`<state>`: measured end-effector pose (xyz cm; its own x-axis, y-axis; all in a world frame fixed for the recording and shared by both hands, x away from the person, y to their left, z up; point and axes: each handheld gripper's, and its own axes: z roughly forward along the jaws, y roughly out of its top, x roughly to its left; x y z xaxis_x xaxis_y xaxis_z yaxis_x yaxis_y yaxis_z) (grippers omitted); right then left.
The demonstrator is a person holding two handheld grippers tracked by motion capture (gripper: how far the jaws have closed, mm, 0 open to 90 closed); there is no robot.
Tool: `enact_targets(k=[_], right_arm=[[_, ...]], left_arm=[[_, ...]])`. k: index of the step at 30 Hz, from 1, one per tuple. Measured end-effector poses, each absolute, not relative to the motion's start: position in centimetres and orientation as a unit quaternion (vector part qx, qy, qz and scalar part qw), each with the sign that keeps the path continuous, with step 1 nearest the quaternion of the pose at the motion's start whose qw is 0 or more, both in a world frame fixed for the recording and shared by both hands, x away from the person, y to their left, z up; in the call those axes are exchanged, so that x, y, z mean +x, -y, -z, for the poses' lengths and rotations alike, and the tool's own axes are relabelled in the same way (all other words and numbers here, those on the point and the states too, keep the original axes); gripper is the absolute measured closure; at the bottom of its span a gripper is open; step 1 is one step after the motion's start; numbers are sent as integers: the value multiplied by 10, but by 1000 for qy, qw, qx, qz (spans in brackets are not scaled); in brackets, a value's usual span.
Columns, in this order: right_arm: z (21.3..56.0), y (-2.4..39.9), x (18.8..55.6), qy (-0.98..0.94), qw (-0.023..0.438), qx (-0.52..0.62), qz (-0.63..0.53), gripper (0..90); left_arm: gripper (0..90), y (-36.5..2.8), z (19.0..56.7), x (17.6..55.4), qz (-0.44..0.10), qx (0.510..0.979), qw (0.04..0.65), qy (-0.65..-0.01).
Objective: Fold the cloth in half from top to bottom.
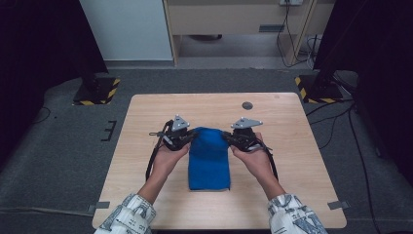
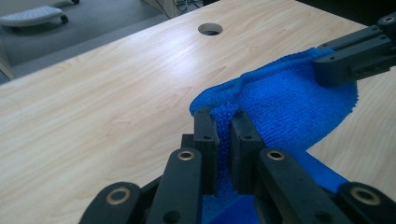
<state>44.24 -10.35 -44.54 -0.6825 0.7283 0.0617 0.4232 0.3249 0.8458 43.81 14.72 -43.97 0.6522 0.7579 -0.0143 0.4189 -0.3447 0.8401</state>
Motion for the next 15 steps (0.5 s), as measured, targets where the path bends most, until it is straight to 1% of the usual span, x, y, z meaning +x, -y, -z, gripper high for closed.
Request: enact_targets(k=[15], right_arm=[[458, 105, 424, -804, 153, 353, -453, 859]], left_arm=[[823, -151, 452, 410, -176, 796, 444, -372]])
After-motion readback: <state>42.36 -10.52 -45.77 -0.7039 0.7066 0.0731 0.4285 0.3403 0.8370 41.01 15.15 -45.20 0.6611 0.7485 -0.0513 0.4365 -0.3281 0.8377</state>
